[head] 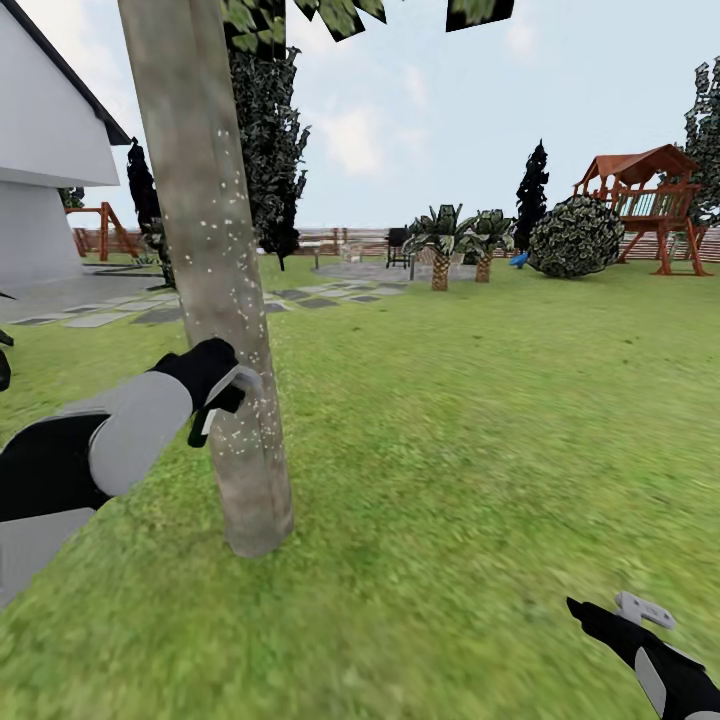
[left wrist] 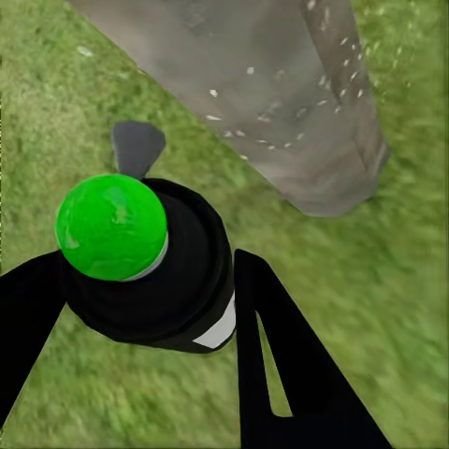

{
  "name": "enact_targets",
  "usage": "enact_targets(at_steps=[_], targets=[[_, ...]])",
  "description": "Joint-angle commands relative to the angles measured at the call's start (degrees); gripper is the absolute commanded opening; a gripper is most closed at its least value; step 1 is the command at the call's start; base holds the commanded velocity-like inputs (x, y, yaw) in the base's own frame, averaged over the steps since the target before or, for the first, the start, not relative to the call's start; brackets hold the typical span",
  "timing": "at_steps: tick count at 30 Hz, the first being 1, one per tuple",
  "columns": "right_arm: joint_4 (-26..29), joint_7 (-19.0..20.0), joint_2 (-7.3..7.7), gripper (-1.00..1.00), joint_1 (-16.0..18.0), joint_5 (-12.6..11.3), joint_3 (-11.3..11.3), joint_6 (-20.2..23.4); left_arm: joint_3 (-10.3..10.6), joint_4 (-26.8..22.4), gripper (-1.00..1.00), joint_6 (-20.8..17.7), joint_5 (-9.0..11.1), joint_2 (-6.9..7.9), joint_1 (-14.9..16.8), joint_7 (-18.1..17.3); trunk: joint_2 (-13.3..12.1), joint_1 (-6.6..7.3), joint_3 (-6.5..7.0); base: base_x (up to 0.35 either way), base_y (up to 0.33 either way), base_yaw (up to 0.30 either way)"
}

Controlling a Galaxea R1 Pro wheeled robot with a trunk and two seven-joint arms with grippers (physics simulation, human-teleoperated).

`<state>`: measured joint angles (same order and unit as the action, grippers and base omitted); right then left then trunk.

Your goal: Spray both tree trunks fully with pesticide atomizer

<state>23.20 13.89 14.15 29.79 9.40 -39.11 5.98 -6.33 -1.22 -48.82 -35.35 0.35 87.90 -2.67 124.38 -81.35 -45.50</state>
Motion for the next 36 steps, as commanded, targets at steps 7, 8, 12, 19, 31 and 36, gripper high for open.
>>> enact_targets(at_steps=[7, 8, 12, 19, 31, 36], targets=[[-0.08, -0.03, -0.07, 1.00, 0.00, 0.06, 0.06, 0.00, 0.09, -0.01, -1.00, 2.60, 2.66, 0.00, -3.24, 0.03, 0.00, 0.00, 0.00, 0.000, 0.000, 0.000], [-0.15, -0.02, -0.08, 1.00, 0.00, 0.08, 0.08, 0.00, 0.09, -0.01, -1.00, 2.82, 2.92, 0.00, -3.77, 0.03, 0.00, 0.00, 0.00, 0.000, 0.000, 0.000], [-0.36, 0.43, 0.57, 1.00, 0.18, 0.07, 0.02, -0.09, 0.53, -0.66, -1.00, 3.22, 3.19, -0.21, -3.67, 0.15, 0.01, 0.00, 0.00, 0.000, 0.000, 0.000], [-0.69, 0.44, 1.15, 1.00, 0.18, 0.17, 0.00, -0.30, 1.26, -1.73, -1.00, 3.15, 3.18, -0.18, -3.16, 0.12, 0.01, 0.00, 0.00, 0.000, 0.000, 0.000], [-5.25, 0.28, 1.14, 1.00, 0.18, 0.26, 0.08, -0.42, 1.25, -1.42, -1.00, 1.81, 3.18, 2.68, -3.22, 0.12, 0.01, 0.00, 0.00, -0.040, 0.028, 0.000], [-5.33, 0.31, 1.14, 1.00, 0.18, 0.26, 0.07, -0.41, 1.32, -1.34, -1.00, 1.80, 3.18, 2.80, -3.26, 0.12, 0.01, 0.00, 0.00, -0.257, 0.191, 0.000]])
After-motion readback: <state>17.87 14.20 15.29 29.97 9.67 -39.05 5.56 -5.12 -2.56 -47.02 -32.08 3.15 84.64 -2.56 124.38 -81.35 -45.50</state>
